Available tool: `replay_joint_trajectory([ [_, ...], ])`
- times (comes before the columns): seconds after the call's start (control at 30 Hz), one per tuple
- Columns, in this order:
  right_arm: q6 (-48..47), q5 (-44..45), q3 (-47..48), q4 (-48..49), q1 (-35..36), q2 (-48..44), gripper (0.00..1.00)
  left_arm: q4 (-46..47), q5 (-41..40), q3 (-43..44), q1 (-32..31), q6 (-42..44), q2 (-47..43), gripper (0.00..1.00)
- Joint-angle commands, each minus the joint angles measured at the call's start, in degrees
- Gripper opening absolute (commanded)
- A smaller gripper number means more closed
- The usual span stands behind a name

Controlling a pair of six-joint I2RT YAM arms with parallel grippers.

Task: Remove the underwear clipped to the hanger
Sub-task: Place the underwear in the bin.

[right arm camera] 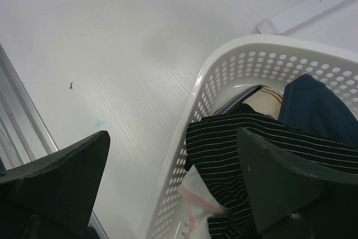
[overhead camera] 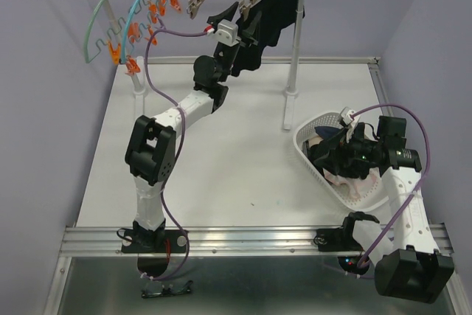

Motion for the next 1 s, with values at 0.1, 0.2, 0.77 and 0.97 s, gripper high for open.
replay_joint_trajectory([
  [0.1, 0.1, -0.2, -0.8, 1.9, -0.4, -0.1, 1.00, 5.2, -0.3, 7.2, 0.1, -0.2, 1.4, 0.75],
  [0.2, 0.0, -0.2, -0.8, 1.9, -0.4, -0.1, 1.00, 5.1, 0.5, 8.7, 0.0, -1.5, 2.6, 0.73],
  [0.77, 0.1, -0.1, -0.7, 1.9, -0.4, 0.0, 1.00, 5.7, 1.7, 11.7, 0.0, -2.7, 3.6, 0.10],
  [0.97, 0.0, 0.1, -0.7, 1.9, -0.4, 0.0, 1.00, 6.8, 4.0, 12.4, 0.0, -2.7, 2.6, 0.00],
])
